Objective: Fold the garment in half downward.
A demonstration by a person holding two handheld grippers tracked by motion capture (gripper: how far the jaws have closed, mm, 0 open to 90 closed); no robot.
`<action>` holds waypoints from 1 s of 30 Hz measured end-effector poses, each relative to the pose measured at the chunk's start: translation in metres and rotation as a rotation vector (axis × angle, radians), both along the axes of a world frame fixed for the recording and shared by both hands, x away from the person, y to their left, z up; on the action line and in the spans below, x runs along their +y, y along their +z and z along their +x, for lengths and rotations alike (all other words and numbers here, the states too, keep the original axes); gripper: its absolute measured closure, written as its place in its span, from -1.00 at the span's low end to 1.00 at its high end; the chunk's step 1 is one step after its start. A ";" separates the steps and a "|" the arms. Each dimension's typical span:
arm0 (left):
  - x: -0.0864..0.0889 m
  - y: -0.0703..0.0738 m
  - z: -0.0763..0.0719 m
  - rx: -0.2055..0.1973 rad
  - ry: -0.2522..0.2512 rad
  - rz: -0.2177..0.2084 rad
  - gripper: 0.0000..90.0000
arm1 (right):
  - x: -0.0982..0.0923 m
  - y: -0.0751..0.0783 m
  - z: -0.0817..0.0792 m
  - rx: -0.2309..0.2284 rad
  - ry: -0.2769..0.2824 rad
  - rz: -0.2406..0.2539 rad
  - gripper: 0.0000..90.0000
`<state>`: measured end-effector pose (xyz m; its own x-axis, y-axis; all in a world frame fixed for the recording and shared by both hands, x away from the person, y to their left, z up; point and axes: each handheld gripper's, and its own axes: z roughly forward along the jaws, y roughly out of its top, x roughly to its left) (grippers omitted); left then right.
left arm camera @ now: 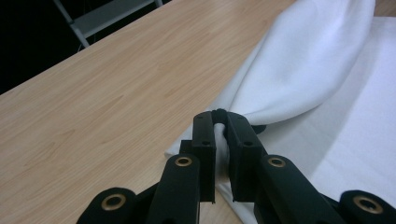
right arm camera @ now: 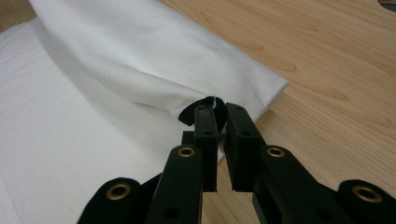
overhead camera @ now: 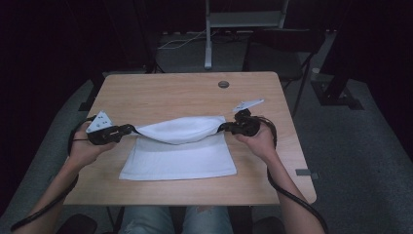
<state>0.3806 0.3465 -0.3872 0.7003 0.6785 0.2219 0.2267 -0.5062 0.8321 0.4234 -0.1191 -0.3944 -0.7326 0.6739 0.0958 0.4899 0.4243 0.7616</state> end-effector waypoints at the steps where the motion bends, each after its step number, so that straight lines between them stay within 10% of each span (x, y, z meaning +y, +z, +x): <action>1: 0.000 0.000 -0.001 -0.001 -0.001 0.001 0.85 | 0.000 0.000 -0.001 -0.002 0.003 -0.002 0.87; 30: -0.001 -0.004 -0.032 -0.015 -0.033 0.025 0.86 | -0.002 0.003 -0.033 -0.012 0.068 -0.008 0.87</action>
<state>0.3484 0.3451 -0.3907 0.7189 0.6491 0.2489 0.1970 -0.5336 0.8224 0.3906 -0.1213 -0.3913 -0.7777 0.6233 0.0817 0.4509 0.4625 0.7634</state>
